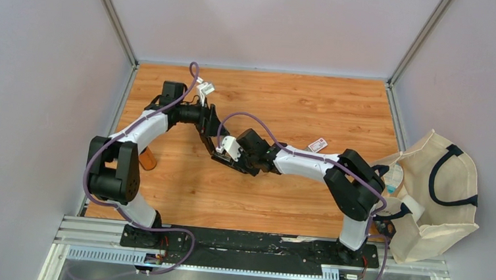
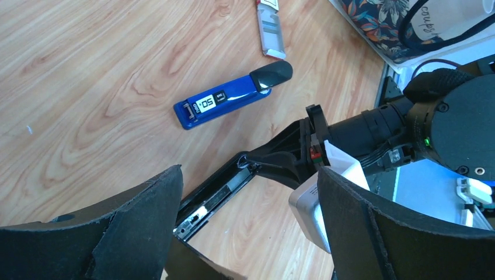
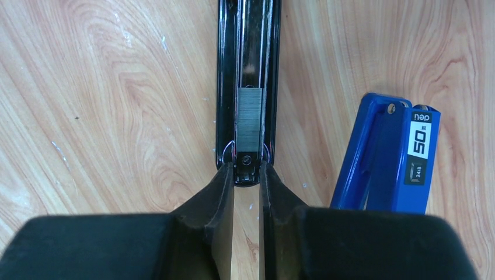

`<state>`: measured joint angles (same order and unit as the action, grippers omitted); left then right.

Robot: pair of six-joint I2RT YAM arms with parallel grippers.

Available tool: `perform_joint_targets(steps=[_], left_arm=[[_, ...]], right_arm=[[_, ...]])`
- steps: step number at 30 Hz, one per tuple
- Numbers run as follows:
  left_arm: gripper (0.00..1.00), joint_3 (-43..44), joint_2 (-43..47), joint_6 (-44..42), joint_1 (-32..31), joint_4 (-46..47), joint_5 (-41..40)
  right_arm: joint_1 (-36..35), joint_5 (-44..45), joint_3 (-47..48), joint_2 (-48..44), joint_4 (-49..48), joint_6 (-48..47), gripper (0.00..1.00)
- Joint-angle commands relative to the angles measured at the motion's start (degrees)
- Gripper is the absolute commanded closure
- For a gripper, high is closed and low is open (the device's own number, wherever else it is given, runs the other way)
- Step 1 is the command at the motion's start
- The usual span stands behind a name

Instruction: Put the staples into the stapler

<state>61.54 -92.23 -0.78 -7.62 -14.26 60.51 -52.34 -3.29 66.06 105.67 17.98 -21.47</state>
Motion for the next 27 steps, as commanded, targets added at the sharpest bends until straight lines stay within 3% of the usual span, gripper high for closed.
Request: perform_joint_targets(steps=[1,15,22,27], left_arm=[[0.07,0.0,0.9,0.4,0.2,-0.1,6.4],[0.07,-1.7,2.2,0.4,-2.0,3.0,8.6],[0.07,-3.1,2.7,5.8,-2.8,8.5,10.3],[0.07,-3.0,5.8,2.1,-2.8,4.9,1.1]], right_arm=[[-0.6,-0.2,-1.5,3.8,2.9,-1.0,0.97],[-0.7,-0.1,-1.0,4.5,2.9,-0.9,0.97],[-0.8,0.2,-0.8,4.7,2.9,-1.0,0.97],[-0.8,0.3,-0.9,4.7,2.7,-1.0,0.97]])
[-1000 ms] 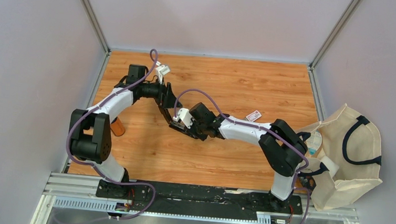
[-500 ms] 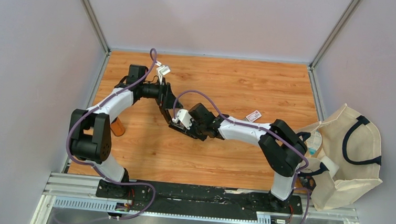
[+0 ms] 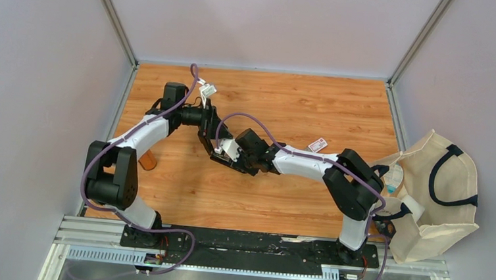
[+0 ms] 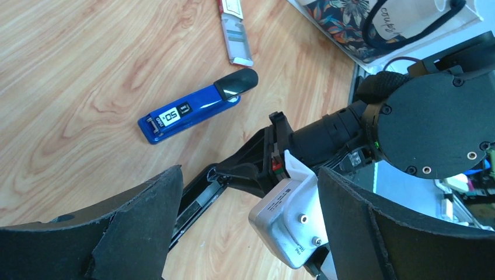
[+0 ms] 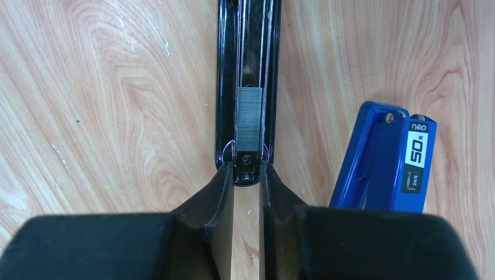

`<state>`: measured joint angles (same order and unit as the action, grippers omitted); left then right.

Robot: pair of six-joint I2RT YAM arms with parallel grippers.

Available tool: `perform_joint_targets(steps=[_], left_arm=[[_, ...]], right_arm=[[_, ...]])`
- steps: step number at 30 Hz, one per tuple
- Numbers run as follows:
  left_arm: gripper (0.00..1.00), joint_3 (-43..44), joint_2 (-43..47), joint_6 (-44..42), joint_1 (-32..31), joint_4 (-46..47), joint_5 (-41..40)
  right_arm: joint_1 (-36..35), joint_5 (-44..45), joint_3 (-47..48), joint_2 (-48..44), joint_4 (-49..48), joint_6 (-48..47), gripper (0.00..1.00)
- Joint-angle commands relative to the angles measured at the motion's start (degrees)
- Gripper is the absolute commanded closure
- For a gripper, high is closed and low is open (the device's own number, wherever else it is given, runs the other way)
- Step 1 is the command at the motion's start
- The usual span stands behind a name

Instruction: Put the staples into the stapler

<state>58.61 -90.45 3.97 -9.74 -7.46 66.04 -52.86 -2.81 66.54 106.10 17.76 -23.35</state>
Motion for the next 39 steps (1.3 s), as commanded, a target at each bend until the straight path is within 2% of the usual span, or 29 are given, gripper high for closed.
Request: perform_joint_targets(steps=[1,3,9,12,16,20,24,31,39], left_arm=[[0.07,0.5,4.4,-5.1,-0.6,-4.9,-7.3],[0.07,1.6,4.6,-7.7,-0.6,-7.9,-12.1],[0.07,4.6,4.5,-10.4,-0.6,-13.9,-18.7],[0.07,6.5,4.9,-12.7,-0.5,-17.8,-25.1],[0.07,6.4,5.9,-13.7,-0.6,-18.8,-33.9],[0.07,6.3,6.3,-13.5,-0.6,-18.6,-37.6],[0.07,6.4,5.7,-13.5,-0.5,-19.1,-36.4],[0.07,9.8,3.8,-15.0,-0.5,-24.3,-23.3],[0.07,10.6,2.5,-15.4,-0.5,-25.6,-11.0]], right_arm=[[-0.3,-0.1,-1.3,4.3,3.0,0.9,0.97],[-0.4,-0.1,-1.3,4.4,2.9,0.9,0.97],[-0.3,-0.1,-1.3,4.3,3.0,0.9,0.97],[-0.3,0.0,-1.3,4.2,2.9,0.9,0.97],[-0.4,-0.1,-1.3,4.3,2.9,0.8,0.97],[-0.4,0.0,-1.3,4.3,3.0,0.8,0.97],[-0.4,0.2,-1.3,4.2,2.9,0.8,0.97],[-0.5,0.3,-1.2,4.5,3.0,0.6,0.97],[-0.4,0.4,-1.2,4.9,2.8,0.6,0.97]])
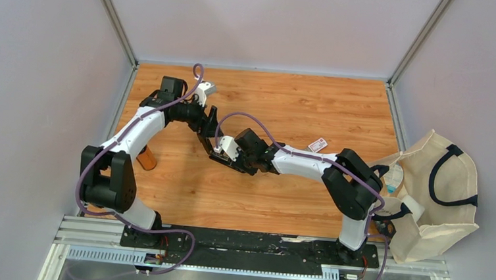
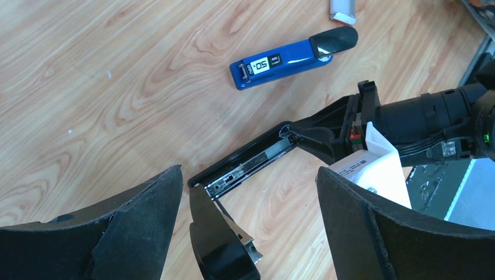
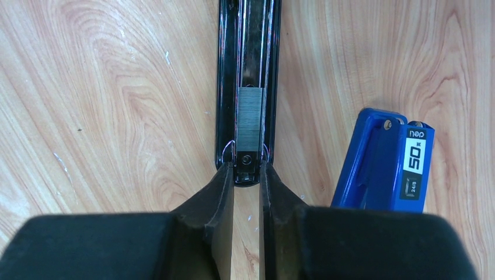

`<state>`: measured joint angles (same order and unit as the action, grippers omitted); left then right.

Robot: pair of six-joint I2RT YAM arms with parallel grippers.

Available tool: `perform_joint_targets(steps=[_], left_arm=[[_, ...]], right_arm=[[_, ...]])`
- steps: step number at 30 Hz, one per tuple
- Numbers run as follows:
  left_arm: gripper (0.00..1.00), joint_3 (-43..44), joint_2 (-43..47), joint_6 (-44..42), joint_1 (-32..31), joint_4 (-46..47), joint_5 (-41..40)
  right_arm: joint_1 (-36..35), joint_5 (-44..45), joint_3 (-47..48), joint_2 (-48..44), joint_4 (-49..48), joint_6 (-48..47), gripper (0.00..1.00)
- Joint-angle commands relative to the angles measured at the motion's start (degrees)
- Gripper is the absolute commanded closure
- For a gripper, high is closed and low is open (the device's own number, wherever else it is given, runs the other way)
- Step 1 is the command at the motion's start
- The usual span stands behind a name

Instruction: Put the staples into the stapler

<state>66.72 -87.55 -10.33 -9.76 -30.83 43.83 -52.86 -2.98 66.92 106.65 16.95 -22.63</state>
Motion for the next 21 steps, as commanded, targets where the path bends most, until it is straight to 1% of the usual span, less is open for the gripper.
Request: perform_joint_targets(steps=[1,3,4,5,8,10,11,13,16,21], left_arm=[[0.07,2.6,-0.3,-1.1,-0.5,-2.3,11.0],[0.07,2.4,0.6,-0.6,-0.4,-1.4,6.3],[0.07,1.3,1.2,0.0,-0.1,0.1,4.8],[0.07,-0.2,1.8,1.9,0.4,2.9,4.9],[0.07,-4.2,2.0,7.4,1.5,10.8,7.9],[0.07,-6.2,0.5,10.0,1.6,14.4,10.0],[0.07,-6.9,-0.6,13.0,1.7,16.0,11.3],[0.07,-8.7,-2.7,16.4,1.6,20.5,13.5],[0.07,-11.3,-4.4,20.7,1.7,26.7,15.0],[0.07,-15.1,-2.3,26.7,1.6,36.8,16.1]], right_arm=[[-0.4,0.6,-1.5,4.3,3.7,-0.1,0.97],[-0.5,0.6,-1.5,4.3,3.7,-0.1,0.97],[-0.4,0.6,-1.5,4.4,3.7,-0.1,0.97],[-0.4,0.6,-1.5,4.4,3.6,-0.1,0.97],[-0.5,0.6,-1.5,4.5,3.7,0.0,0.97],[-0.6,0.7,-1.5,4.5,3.7,0.0,0.97],[-0.6,0.8,-1.5,4.5,3.7,-0.1,0.97],[-0.6,1.0,-1.5,4.4,3.7,-0.2,0.97],[-0.6,1.1,-1.7,4.0,3.5,-0.4,0.97],[-0.5,1.2,-1.8,4.6,3.3,-0.7,0.97]])
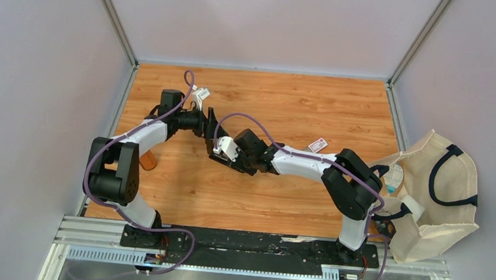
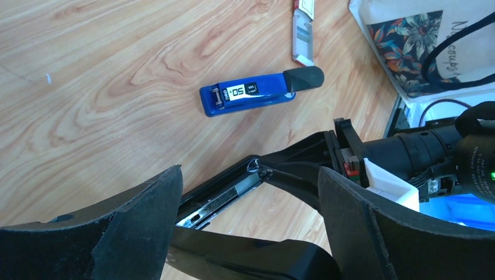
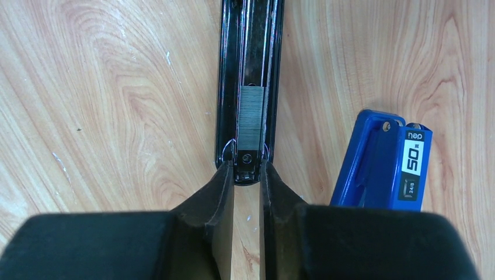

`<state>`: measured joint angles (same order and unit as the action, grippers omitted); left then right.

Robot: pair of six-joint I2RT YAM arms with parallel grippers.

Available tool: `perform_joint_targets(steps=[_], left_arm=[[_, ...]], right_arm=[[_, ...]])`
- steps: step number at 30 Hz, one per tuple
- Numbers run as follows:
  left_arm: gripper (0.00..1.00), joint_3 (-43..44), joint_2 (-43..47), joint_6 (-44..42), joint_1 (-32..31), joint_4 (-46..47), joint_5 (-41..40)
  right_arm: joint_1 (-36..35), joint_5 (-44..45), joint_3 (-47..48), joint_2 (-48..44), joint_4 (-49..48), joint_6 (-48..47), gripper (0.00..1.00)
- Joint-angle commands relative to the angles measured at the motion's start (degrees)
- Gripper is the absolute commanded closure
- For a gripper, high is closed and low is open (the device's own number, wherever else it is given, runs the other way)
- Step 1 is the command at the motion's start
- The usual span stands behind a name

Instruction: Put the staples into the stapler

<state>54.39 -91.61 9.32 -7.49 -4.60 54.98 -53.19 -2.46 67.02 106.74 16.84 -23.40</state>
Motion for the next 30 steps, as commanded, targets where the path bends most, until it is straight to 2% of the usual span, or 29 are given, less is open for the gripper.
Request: perform_joint_targets(steps=[1,3,9,15,19,21,24,28,30], left_arm=[[0.07,-3.8,2.3,8.7,-0.7,13.0,5.0],[0.07,-5.1,3.1,10.6,-0.9,16.3,4.8],[0.07,-4.0,3.6,11.3,-1.0,16.3,5.8],[0.07,-4.6,7.1,17.9,1.3,25.2,12.1],[0.07,-2.2,9.3,18.4,4.5,24.3,15.4],[0.07,-0.3,10.5,14.6,6.8,19.1,16.4],[0.07,3.2,12.2,5.0,10.8,6.5,16.6],[0.07,7.7,13.3,-11.7,12.5,-16.1,15.8],[0.07,9.1,13.4,-18.6,12.6,-24.5,15.8]], right_arm=[[-0.2,0.7,-1.8,4.6,3.5,0.1,0.97],[-0.2,0.7,-1.7,4.9,3.5,0.1,0.97],[-0.2,1.0,-1.7,4.1,3.4,0.2,0.97],[-0.2,0.9,-3.6,2.5,0.9,-0.6,0.97],[-0.1,-0.3,-5.7,0.8,-1.8,-0.9,0.97],[0.1,-1.5,-6.8,-0.5,-3.5,-1.2,0.97],[1.3,-3.8,-9.7,-2.8,-7.2,-1.2,0.98],[3.4,-6.5,-12.1,-4.2,-9.9,-0.9,0.98],[4.8,-8.0,-12.3,-4.3,-10.2,-0.1,0.98]])
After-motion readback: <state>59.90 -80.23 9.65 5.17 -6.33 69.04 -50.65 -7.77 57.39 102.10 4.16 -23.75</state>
